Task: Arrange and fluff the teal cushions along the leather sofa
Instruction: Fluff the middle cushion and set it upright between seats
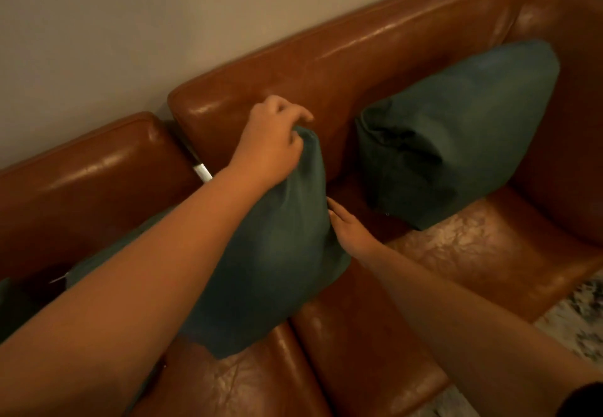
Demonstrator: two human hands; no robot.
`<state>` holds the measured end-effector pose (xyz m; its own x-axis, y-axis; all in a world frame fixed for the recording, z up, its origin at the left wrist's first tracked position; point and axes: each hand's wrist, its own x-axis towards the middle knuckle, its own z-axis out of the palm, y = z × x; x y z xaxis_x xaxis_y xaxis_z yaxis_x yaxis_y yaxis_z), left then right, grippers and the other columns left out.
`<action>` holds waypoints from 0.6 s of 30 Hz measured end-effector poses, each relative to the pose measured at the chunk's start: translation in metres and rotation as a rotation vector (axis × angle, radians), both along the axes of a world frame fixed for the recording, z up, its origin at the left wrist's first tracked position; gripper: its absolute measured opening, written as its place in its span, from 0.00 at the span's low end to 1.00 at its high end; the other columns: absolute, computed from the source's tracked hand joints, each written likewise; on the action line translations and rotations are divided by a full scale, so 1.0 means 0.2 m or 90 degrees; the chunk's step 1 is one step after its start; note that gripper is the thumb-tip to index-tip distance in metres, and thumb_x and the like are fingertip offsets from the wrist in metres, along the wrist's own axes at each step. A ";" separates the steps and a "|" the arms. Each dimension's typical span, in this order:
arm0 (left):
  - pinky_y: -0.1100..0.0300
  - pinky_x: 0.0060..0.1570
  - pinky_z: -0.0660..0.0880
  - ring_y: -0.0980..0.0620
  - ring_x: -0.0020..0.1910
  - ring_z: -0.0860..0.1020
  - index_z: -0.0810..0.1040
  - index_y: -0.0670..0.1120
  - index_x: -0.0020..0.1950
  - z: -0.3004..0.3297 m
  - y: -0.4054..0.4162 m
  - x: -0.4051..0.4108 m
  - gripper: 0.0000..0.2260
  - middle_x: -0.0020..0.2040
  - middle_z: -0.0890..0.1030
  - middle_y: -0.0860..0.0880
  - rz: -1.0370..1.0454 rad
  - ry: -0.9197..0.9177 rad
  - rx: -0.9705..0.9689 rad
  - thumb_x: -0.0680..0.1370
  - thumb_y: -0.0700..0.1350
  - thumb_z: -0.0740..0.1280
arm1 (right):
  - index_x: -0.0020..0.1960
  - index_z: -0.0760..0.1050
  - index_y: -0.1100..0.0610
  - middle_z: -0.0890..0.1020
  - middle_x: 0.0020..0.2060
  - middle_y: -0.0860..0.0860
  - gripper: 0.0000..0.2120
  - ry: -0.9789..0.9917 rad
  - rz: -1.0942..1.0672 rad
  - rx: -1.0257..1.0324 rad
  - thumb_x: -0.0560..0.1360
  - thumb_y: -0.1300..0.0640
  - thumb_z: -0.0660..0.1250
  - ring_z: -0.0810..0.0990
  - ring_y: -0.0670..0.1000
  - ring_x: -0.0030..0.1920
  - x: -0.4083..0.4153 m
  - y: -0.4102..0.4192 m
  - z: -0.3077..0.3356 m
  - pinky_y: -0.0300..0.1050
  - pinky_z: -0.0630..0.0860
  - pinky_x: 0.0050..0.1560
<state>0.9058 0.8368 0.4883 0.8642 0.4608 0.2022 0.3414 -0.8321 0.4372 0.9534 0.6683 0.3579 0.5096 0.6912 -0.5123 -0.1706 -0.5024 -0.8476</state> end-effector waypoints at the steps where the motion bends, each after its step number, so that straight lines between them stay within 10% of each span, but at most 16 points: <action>1: 0.55 0.59 0.65 0.42 0.59 0.70 0.78 0.49 0.59 -0.01 -0.08 0.05 0.16 0.58 0.74 0.43 -0.067 0.036 0.023 0.74 0.37 0.62 | 0.74 0.60 0.54 0.69 0.67 0.48 0.20 0.003 -0.029 0.012 0.83 0.56 0.52 0.64 0.45 0.69 0.00 0.00 -0.02 0.35 0.60 0.65; 9: 0.52 0.53 0.69 0.43 0.59 0.74 0.74 0.44 0.62 -0.44 -0.54 0.22 0.13 0.60 0.75 0.43 -0.367 0.497 0.192 0.78 0.42 0.61 | 0.44 0.71 0.61 0.74 0.38 0.51 0.10 0.030 -0.155 -0.041 0.79 0.72 0.56 0.76 0.44 0.42 0.04 -0.16 -0.26 0.43 0.69 0.48; 18: 0.46 0.72 0.51 0.43 0.69 0.64 0.68 0.45 0.70 -0.77 -0.60 0.27 0.18 0.70 0.69 0.44 -0.300 0.812 0.370 0.81 0.45 0.54 | 0.68 0.70 0.62 0.75 0.62 0.55 0.19 0.093 -0.150 -0.147 0.79 0.68 0.54 0.73 0.55 0.63 0.00 -0.34 -0.50 0.48 0.71 0.59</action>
<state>0.9604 0.7168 0.3337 0.6388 0.2157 -0.7385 -0.1154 -0.9222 -0.3692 0.9524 0.6010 0.2582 0.5510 0.4208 -0.7206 -0.4160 -0.6101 -0.6743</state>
